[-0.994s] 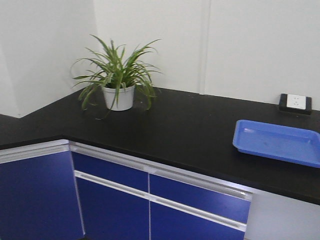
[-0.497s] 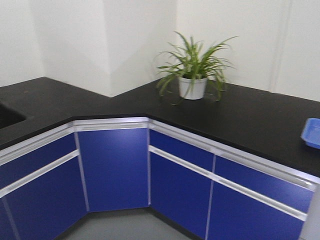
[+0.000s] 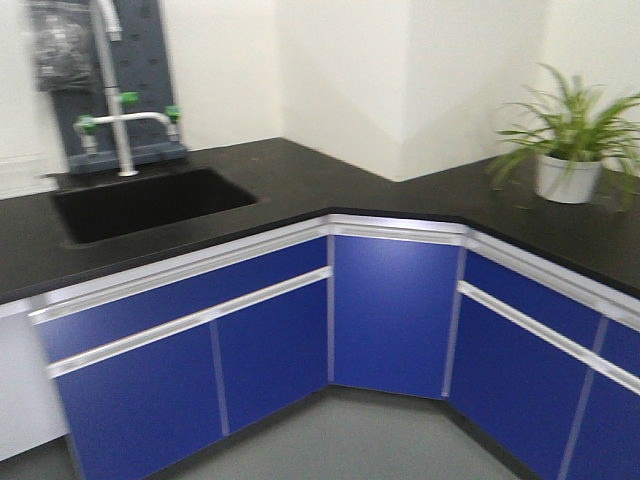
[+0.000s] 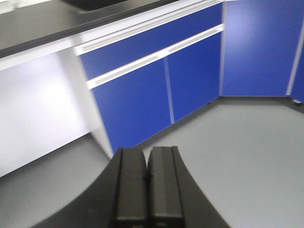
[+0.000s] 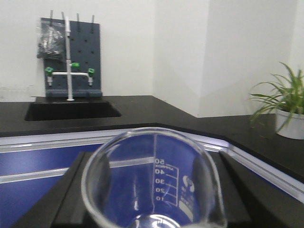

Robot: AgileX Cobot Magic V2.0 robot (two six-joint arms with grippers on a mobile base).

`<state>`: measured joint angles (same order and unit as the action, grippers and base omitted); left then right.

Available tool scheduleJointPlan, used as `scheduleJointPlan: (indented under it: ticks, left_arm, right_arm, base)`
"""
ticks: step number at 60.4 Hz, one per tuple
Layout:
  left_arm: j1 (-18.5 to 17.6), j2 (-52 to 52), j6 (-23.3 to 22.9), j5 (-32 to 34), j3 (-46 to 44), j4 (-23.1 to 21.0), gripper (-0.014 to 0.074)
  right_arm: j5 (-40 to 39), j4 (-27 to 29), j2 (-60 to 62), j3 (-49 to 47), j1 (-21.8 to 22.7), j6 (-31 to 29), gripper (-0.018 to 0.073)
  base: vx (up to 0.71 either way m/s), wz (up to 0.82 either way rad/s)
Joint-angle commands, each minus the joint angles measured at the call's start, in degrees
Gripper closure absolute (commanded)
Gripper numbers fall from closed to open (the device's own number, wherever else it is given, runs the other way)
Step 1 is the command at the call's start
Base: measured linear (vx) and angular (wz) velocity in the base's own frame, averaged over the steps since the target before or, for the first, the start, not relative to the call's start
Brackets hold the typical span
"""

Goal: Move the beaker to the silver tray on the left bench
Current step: 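Drive the base to the bench with the silver tray, beaker held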

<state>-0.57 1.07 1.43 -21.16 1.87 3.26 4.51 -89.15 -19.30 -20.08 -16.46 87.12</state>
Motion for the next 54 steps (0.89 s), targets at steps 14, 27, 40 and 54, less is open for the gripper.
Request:
scheduleJointPlan:
  ticks: [14,27,40,54]
  left_arm:
    - [-0.33,0.46,-0.10,4.26,1.14,-0.16,0.0595]
    - [-0.33,0.46,-0.10,4.26,1.14,-0.16,0.0595]
    - [-0.33,0.46,-0.10,4.26,1.14,-0.16,0.0595]
    - [-0.33,0.46,-0.10,4.26,1.14,-0.16,0.0595]
  right_arm:
    - [0.24,-0.58,-0.69,-1.78,0.04,-0.23,0.0571]
    - [0.24,-0.58,-0.69,-1.78,0.04,-0.23,0.0571]
    - [0.24,-0.58,-0.69,-1.78,0.04,-0.23,0.0571]
    - [0.24,-0.58,-0.69,-1.78,0.04,-0.23,0.0571]
  base:
    - [-0.14,0.63]
    - [-0.06,0.59]
    - [0.05,0.50]
    - [0.15,0.50]
